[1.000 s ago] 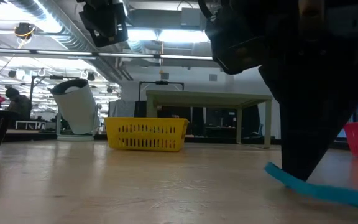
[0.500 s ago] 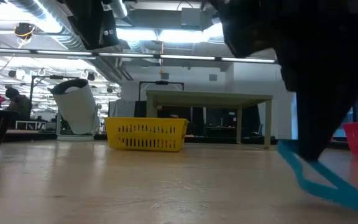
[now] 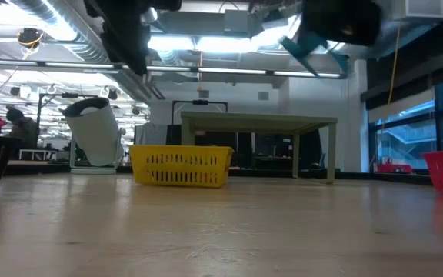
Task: Pick & Place Office Desk Supplies
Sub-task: Put the blue rubber band into the yellow bin
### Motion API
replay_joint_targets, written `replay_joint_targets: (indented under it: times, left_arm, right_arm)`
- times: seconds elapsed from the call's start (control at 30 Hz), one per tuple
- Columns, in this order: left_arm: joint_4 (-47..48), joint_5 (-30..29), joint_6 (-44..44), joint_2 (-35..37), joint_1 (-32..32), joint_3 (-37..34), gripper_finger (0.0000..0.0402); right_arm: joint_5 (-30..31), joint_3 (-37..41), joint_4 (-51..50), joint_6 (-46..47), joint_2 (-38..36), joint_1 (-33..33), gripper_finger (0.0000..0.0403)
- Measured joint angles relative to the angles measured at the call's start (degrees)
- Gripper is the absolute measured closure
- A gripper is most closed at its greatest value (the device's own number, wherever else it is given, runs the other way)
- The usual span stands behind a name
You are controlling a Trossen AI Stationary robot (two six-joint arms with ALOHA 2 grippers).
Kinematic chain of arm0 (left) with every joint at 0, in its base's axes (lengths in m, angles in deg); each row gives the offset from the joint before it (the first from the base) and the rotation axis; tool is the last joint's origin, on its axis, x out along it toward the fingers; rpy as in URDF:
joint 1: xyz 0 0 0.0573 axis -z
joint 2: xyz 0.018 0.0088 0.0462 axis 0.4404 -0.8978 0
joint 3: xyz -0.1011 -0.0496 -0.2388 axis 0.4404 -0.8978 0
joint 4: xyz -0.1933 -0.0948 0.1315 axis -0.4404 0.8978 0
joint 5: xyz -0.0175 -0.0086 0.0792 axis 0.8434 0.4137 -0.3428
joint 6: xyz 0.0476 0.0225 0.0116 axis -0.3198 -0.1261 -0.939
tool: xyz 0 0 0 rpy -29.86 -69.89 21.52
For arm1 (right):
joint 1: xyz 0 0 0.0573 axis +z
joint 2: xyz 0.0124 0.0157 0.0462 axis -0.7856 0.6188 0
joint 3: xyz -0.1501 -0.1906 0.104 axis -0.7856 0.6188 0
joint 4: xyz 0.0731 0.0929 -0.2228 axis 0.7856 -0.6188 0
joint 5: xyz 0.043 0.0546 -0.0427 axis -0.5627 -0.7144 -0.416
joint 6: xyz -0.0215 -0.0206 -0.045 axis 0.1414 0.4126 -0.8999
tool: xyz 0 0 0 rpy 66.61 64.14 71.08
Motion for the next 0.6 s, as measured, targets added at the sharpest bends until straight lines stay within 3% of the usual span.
replay_joint_targets:
  times: [0.13,0.3,0.6]
  left_arm:
    - [1.4,-2.8,4.9,0.0,-1.4,0.0,0.0254]
    - [1.3,-2.2,9.1,0.0,-2.6,0.0,0.0254]
    - [1.8,-2.8,10.3,5.4,1.0,0.0,0.0254]
  right_arm:
    - [1.5,-0.1,0.4,-5.6,-3.1,-5.0,0.0403]
    - [-1.6,-0.1,2.6,-13.5,-3.4,-11.4,0.0403]
    - [-4.2,-0.1,6.5,-26.6,-3.3,-23.1,0.0403]
